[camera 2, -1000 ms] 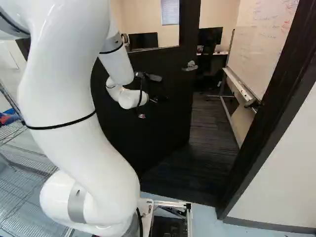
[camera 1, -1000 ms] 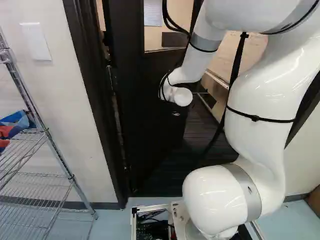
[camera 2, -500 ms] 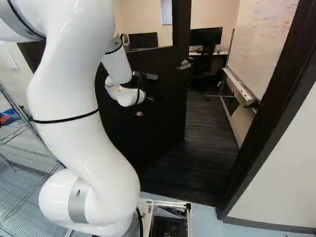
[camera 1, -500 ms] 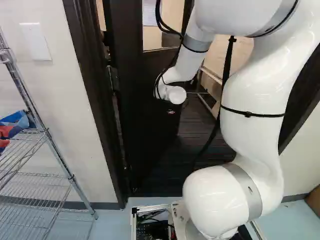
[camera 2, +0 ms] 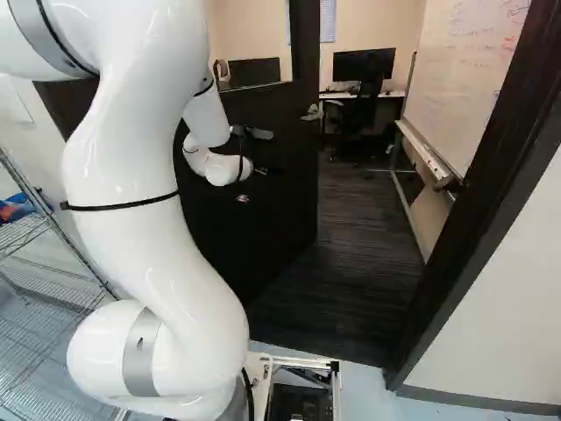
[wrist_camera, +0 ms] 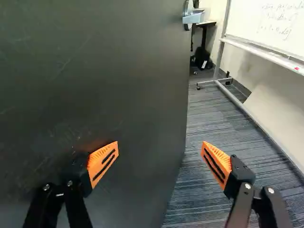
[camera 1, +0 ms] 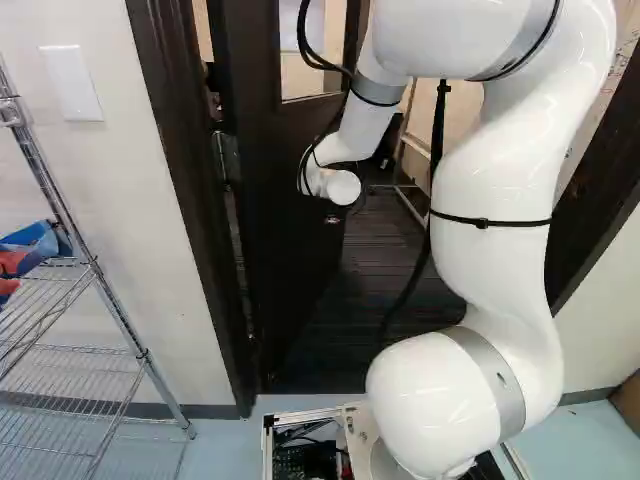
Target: Open the door and move inside
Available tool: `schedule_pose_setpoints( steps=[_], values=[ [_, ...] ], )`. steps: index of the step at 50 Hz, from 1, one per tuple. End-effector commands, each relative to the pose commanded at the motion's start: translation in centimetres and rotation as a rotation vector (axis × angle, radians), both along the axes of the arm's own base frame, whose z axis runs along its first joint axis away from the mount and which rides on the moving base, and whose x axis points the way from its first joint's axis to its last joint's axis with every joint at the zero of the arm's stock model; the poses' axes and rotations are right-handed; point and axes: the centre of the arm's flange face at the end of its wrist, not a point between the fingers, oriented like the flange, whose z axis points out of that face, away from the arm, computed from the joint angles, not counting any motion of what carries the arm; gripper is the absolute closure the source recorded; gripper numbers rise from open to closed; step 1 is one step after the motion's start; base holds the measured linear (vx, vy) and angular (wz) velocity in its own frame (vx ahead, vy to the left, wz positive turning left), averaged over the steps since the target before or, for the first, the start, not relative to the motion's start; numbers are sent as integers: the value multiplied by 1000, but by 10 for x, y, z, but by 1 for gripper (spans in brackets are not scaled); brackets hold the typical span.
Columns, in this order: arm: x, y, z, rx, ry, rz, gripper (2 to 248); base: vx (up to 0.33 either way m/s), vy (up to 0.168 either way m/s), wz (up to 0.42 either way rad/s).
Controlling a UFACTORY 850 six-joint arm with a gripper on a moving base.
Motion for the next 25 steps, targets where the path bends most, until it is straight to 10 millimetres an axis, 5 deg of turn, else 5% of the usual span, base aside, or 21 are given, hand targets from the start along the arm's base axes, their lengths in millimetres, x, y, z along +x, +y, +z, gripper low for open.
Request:
schedule_pose_setpoints(
  steps=[25],
  values=[
    [3, 22, 0, -15, -5, 67, 3, 0, 0, 0]
  ],
)
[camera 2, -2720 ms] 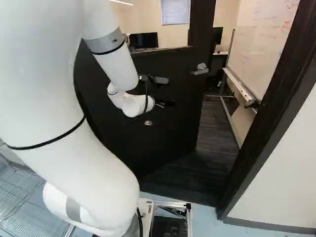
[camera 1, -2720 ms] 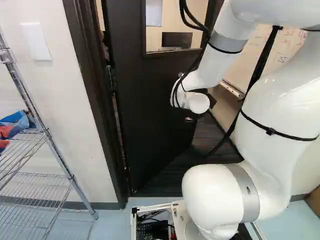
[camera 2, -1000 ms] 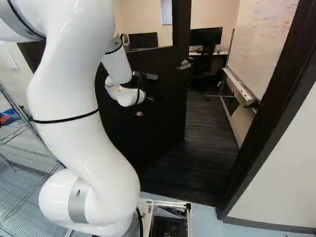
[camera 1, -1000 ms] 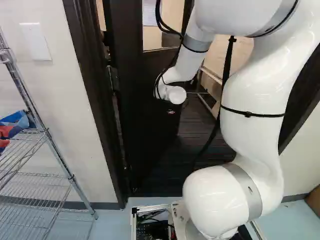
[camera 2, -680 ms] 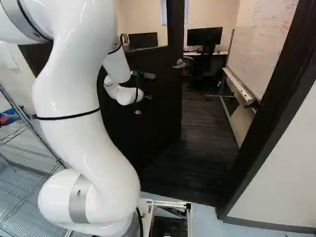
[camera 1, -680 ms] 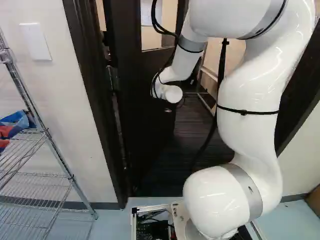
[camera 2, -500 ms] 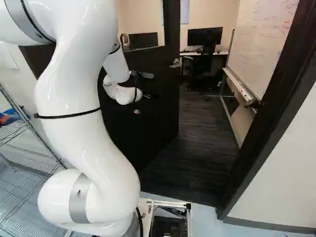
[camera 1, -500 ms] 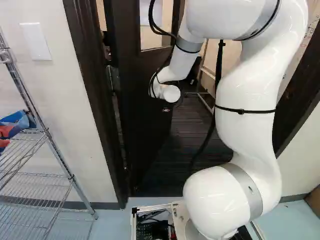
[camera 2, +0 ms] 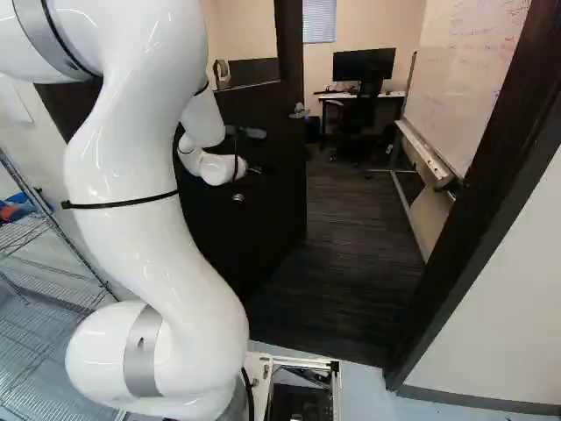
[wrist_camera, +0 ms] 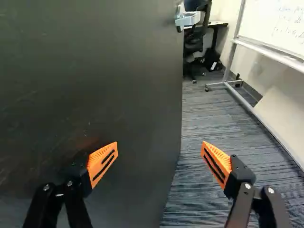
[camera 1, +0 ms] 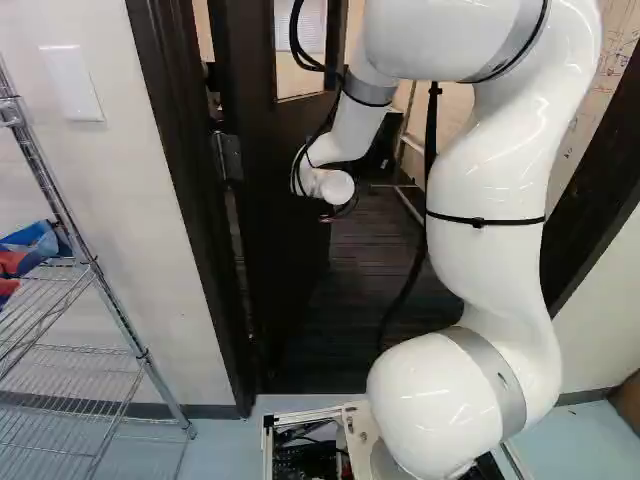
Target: Open the door and move inside
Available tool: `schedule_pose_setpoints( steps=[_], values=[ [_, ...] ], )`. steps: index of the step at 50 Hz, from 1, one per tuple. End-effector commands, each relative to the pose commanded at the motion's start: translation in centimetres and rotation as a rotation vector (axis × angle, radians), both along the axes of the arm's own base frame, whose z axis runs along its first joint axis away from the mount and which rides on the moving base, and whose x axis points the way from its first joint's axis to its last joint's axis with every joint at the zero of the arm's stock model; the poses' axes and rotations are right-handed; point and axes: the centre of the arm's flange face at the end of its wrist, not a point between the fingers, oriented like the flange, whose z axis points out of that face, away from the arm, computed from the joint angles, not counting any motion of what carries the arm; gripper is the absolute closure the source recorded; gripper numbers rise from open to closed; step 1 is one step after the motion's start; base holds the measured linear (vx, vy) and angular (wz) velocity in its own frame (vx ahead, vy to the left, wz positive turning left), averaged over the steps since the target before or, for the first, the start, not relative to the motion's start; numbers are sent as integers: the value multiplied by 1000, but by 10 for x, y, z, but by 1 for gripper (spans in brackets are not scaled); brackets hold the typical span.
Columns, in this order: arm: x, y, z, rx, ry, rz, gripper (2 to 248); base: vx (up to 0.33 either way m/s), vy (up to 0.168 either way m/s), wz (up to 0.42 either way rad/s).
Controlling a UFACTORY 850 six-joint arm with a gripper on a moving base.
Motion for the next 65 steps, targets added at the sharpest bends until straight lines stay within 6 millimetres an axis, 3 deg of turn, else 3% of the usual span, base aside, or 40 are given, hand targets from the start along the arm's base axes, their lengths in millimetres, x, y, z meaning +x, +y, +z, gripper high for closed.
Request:
schedule_pose_setpoints(
  steps=[65],
  values=[
    [6, 64, 0, -91, -30, 275, 3, 0, 0, 0]
  ],
)
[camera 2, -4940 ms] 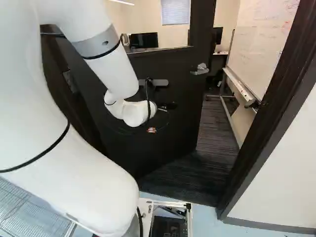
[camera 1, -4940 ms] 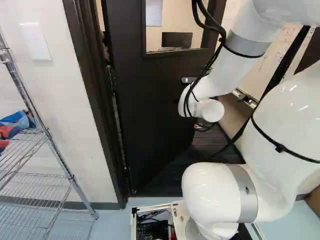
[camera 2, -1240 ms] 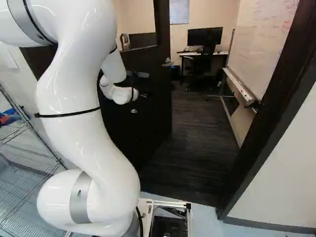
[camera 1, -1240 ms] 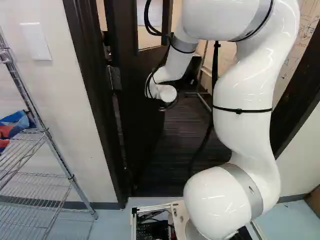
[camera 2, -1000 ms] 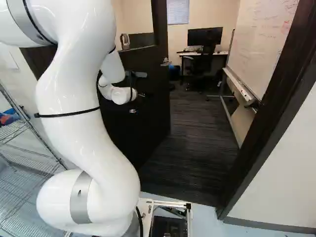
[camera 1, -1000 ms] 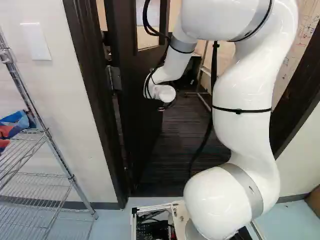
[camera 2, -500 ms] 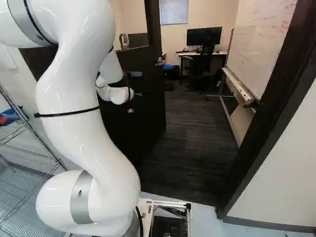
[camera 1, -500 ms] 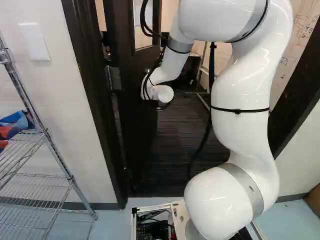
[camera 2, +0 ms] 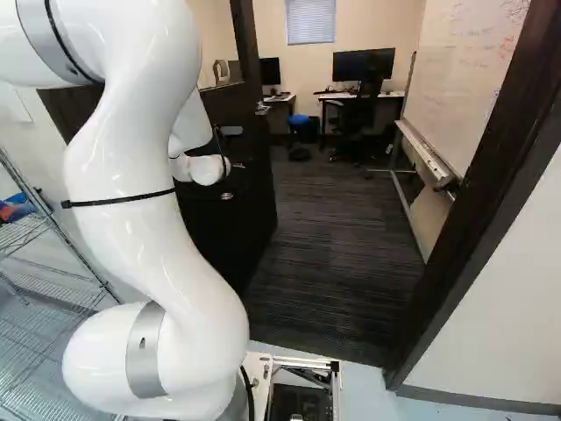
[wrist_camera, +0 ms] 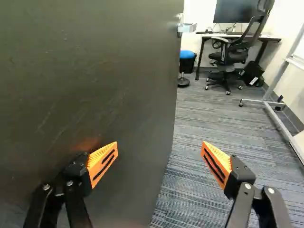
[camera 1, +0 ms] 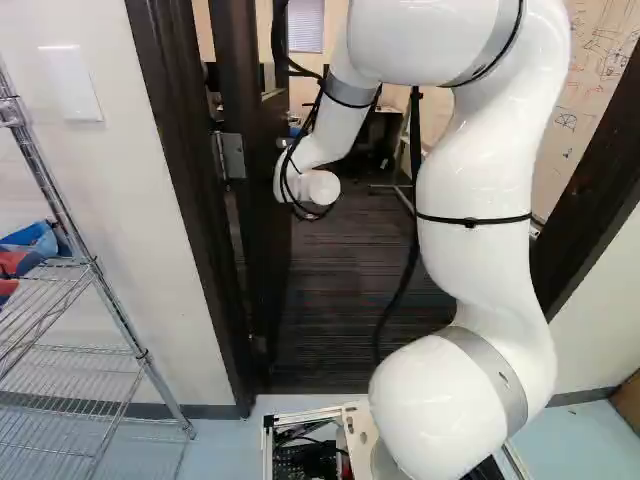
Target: Open the door and move inside
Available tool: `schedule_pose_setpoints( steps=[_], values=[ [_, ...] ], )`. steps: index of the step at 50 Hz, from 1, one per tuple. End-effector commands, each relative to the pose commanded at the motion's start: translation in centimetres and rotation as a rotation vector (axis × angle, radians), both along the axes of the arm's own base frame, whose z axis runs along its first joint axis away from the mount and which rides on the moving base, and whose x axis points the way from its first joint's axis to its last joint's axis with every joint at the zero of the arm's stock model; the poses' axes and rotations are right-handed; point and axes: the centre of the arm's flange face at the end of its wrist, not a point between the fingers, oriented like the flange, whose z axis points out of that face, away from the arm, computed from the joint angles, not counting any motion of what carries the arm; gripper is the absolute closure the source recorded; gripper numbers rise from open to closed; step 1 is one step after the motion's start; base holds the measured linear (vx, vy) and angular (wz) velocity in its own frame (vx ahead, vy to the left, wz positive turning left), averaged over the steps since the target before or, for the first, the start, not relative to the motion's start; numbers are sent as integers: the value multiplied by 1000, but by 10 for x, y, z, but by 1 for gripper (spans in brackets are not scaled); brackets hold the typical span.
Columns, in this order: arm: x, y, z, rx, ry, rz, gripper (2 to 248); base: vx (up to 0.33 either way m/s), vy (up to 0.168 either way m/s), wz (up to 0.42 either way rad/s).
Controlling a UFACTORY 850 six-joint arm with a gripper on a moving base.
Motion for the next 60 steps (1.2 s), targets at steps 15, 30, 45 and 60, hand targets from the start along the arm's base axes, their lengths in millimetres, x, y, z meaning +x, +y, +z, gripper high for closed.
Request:
schedule_pose_setpoints(
  steps=[15, 30, 45, 60],
  values=[
    [2, 14, -1, -11, -7, 44, 3, 0, 0, 0],
    [5, 26, -1, -11, -10, 65, 3, 0, 0, 0],
    [8, 39, -2, -10, -14, 84, 3, 0, 0, 0],
    [8, 42, -2, -9, -15, 88, 3, 0, 0, 0]
  ],
)
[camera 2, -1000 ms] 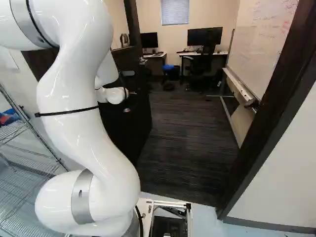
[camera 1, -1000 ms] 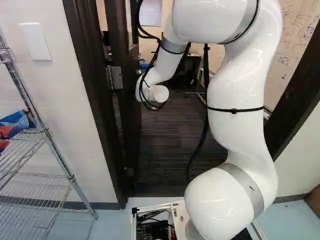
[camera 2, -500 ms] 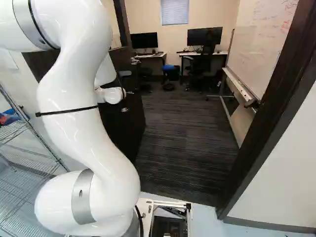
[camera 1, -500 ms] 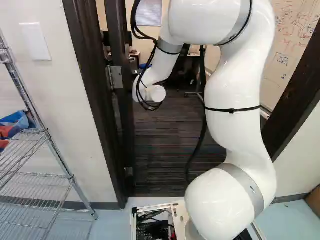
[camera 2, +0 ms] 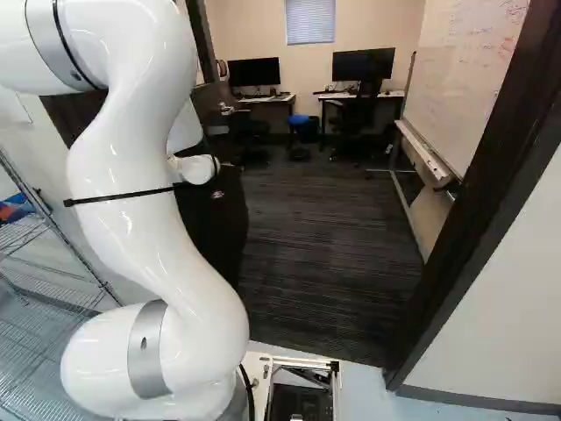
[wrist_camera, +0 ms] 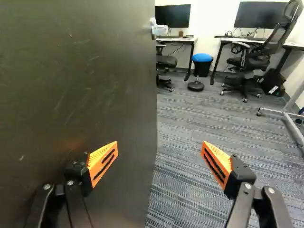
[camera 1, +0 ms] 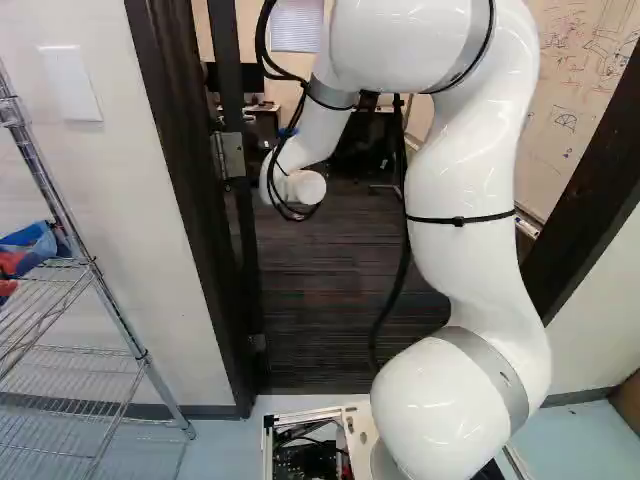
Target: Open the door and move inside
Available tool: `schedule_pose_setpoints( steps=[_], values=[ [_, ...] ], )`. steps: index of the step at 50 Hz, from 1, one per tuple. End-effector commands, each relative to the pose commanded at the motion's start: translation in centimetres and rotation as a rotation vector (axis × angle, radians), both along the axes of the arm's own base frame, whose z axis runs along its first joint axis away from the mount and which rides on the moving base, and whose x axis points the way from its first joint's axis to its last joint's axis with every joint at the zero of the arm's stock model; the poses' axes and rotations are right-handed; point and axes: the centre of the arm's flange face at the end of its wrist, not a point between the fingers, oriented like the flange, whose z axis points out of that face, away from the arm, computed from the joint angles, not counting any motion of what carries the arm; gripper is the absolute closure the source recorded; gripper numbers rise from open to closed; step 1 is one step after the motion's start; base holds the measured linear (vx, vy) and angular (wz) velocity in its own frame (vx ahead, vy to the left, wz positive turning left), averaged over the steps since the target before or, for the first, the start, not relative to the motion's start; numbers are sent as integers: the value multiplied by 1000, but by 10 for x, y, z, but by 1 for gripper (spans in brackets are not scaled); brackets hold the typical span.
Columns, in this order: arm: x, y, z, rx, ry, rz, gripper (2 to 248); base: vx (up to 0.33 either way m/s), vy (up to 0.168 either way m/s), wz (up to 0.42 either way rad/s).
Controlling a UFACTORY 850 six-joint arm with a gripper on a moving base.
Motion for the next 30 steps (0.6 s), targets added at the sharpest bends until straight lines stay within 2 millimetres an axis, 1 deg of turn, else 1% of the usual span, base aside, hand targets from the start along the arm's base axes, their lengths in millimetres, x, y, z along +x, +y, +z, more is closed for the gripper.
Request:
schedule_pose_setpoints(
  steps=[9, 30],
  values=[
    [-1, -8, 0, -1, 2, -13, 3, 0, 0, 0],
    [-3, -41, 2, -2, 8, -67, 3, 0, 0, 0]
  ],
)
